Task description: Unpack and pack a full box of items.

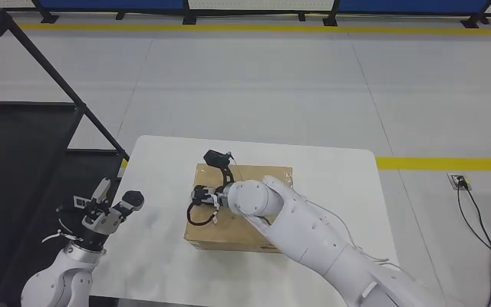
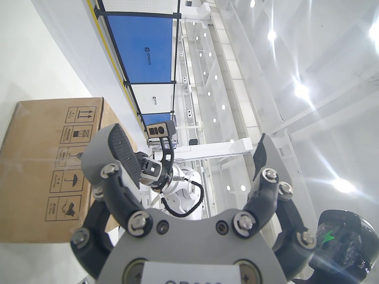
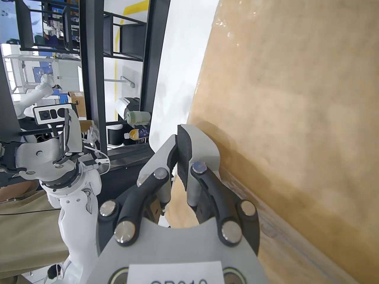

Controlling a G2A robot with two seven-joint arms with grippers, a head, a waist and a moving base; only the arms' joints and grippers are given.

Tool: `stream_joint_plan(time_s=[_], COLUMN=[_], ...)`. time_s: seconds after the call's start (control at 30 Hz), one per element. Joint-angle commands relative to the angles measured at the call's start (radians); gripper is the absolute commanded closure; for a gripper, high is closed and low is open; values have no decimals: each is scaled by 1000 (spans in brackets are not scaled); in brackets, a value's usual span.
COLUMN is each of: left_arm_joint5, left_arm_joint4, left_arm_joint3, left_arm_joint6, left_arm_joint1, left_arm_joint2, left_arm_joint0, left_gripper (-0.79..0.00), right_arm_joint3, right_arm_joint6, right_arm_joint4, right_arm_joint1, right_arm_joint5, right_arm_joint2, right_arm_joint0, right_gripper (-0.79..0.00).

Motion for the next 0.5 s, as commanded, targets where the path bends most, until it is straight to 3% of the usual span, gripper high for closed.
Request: stream_joint_plan(time_s=[0.0,0.47], left_arm_joint5=[2,13], left_arm_joint4=[1,1], left_arm_joint3=[2,4], left_arm_joint6=[-3,-21], left_arm_joint1=[1,10], left_arm_joint2=[2,13], left_arm_joint0=[-4,-24], left_gripper=[-785,-785], right_arm_joint3=[-43,-372], right_arm_joint6=[0,50], right_arm_joint4=[-23,-236], right_arm_joint1=[17,150], right_arm_joint5=[34,204], right_arm_joint2=[27,267], right_arm_joint0=[-25,-252], right_gripper=[0,0])
